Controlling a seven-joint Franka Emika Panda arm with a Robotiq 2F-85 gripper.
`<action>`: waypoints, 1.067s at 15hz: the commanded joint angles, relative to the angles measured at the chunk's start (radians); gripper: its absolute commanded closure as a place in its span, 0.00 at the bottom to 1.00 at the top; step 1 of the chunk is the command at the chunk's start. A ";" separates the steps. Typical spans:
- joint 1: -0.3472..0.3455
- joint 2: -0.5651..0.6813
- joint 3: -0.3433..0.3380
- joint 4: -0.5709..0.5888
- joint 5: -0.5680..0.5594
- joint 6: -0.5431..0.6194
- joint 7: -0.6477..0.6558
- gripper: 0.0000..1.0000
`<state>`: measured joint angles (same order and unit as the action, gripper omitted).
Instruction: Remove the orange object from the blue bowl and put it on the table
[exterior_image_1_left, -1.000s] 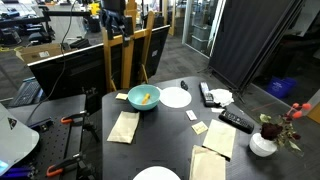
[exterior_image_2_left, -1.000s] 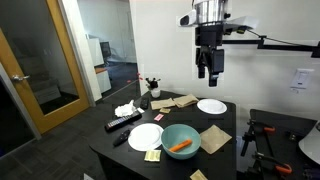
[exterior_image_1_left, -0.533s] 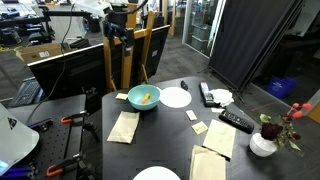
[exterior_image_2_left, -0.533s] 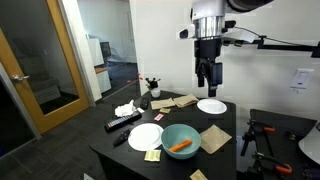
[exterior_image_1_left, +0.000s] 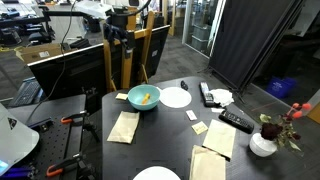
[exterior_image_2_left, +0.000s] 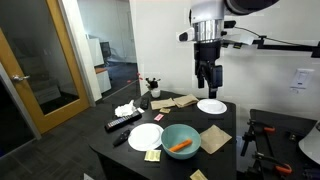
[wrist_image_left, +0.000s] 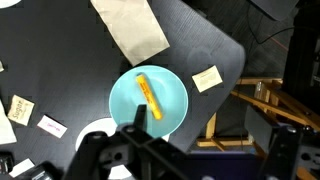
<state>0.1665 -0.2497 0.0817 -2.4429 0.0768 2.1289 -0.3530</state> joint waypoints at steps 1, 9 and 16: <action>-0.004 0.030 0.000 -0.005 -0.054 0.044 -0.036 0.00; -0.002 0.122 -0.011 -0.033 -0.077 0.220 -0.174 0.00; -0.020 0.266 -0.005 -0.055 -0.026 0.424 -0.338 0.00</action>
<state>0.1609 -0.0393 0.0742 -2.4932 0.0188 2.4730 -0.6153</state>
